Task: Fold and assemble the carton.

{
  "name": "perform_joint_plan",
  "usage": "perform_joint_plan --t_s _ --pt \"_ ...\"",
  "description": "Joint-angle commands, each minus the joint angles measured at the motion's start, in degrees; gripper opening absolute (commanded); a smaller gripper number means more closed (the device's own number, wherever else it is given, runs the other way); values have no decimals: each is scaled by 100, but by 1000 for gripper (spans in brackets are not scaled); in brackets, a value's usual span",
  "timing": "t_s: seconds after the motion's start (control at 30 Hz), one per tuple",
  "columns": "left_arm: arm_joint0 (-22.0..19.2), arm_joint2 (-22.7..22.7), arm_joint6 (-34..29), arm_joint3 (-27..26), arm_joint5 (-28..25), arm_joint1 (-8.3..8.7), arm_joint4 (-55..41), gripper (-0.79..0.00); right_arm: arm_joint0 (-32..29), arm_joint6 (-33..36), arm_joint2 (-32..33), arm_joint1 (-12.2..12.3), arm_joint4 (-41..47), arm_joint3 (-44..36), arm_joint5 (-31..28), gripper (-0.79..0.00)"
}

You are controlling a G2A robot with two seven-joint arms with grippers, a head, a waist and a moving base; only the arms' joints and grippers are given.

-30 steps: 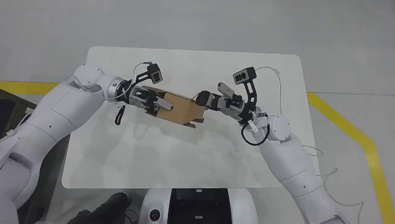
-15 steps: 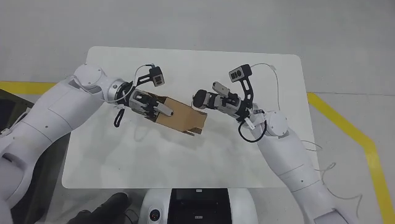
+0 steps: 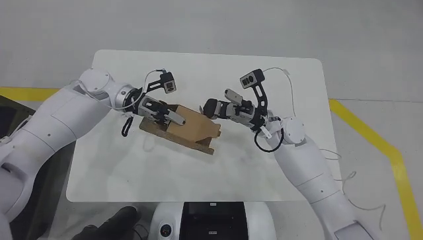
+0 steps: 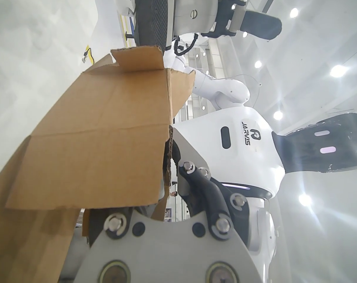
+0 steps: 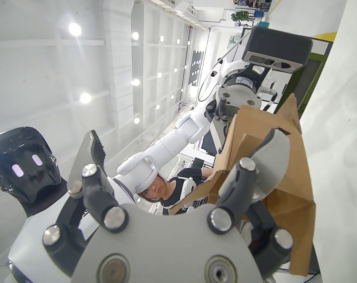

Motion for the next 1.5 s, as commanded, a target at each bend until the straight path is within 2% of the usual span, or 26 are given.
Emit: perform_joint_plan --t_s 0.0,0.43,0.7,1.0,1.2,1.47 --pt "-8 -18 0 67 0 -10 -31 -785 2 -61 61 4 -21 -2 -87 0" --pt "91 -316 0 678 0 -169 -474 -785 -318 -410 332 46 -102 -311 -339 0" --pt "124 -506 0 923 0 -314 -382 -785 -450 -327 43 -7 54 -392 -212 0" --pt "237 -989 43 1299 -44 -492 -94 -785 -558 -257 -266 -64 38 -537 -176 0" --pt "348 -1247 48 1347 -49 -614 153 -785 -470 -130 -560 -127 -7 -388 -74 0" --pt "543 -1536 0 1275 0 -681 240 -785 -291 -323 -737 -234 1 -136 -444 0"
